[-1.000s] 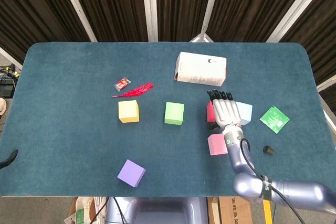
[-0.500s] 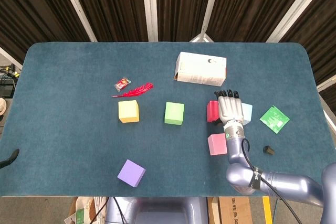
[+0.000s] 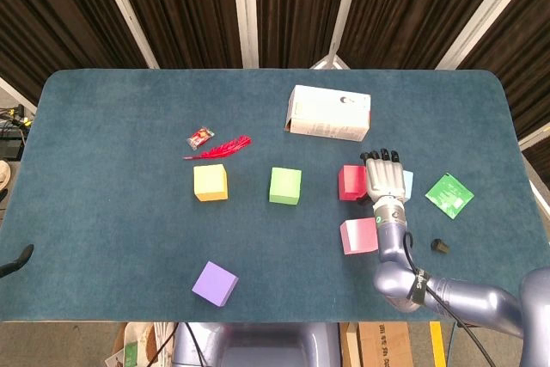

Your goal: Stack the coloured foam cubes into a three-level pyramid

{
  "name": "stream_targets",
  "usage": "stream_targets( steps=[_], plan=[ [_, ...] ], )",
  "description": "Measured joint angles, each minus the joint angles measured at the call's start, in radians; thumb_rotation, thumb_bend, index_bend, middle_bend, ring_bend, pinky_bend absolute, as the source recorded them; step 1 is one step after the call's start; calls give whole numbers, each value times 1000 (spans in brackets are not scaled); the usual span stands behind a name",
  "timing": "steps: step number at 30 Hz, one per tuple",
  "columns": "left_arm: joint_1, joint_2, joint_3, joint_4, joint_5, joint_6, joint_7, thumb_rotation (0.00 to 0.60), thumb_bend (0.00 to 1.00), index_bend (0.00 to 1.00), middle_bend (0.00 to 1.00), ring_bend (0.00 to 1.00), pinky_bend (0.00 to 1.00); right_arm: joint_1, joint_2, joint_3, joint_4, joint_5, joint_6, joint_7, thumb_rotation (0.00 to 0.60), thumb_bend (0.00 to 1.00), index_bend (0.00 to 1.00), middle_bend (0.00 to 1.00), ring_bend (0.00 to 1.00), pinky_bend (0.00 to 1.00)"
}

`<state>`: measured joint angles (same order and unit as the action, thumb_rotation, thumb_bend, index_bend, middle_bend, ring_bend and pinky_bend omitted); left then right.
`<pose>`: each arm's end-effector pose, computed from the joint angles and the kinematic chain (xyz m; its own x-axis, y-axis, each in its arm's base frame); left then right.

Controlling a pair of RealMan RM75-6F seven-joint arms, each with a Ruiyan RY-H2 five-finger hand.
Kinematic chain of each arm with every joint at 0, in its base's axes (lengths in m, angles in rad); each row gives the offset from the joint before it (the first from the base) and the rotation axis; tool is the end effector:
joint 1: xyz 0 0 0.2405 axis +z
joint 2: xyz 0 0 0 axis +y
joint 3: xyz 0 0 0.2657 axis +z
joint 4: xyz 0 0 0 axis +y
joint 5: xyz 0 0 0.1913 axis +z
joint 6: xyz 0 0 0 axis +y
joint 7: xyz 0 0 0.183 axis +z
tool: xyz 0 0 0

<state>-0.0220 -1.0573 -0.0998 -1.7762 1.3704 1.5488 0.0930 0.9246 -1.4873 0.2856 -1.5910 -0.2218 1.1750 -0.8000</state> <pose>-0.3117 0.2051 0.2124 0.3826 -0.0675 0.9215 0.9152 0.1643 -0.3679 -0.1792 -0.4209 0.0329 0.4085 -0.3678 0.8353 -0.8601 0.1513 0.4872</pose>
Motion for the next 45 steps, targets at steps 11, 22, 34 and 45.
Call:
stream_targets(
  steps=[11, 22, 34, 45],
  plan=[
    [-4, -6, -6, 2, -16, -7, 6, 600, 315, 37, 0, 0, 0, -3, -34, -6, 73, 0, -52, 14, 600, 185, 243, 260, 97, 0],
    [-9, -10, -7, 1, -28, -18, 13, 600, 315, 37, 0, 0, 0, -4, -40, -1, 67, -31, -48, 22, 600, 184, 256, 260, 98, 0],
    [-9, -8, -8, -4, -35, -21, 11, 600, 315, 37, 0, 0, 0, 8, -36, 6, 40, -26, -19, -7, 600, 254, 321, 310, 137, 0],
    [-10, -3, -13, -2, -44, -25, -4, 600, 315, 37, 0, 0, 0, 15, -61, 12, 59, -34, -2, -15, 600, 303, 334, 382, 214, 0]
  ],
)
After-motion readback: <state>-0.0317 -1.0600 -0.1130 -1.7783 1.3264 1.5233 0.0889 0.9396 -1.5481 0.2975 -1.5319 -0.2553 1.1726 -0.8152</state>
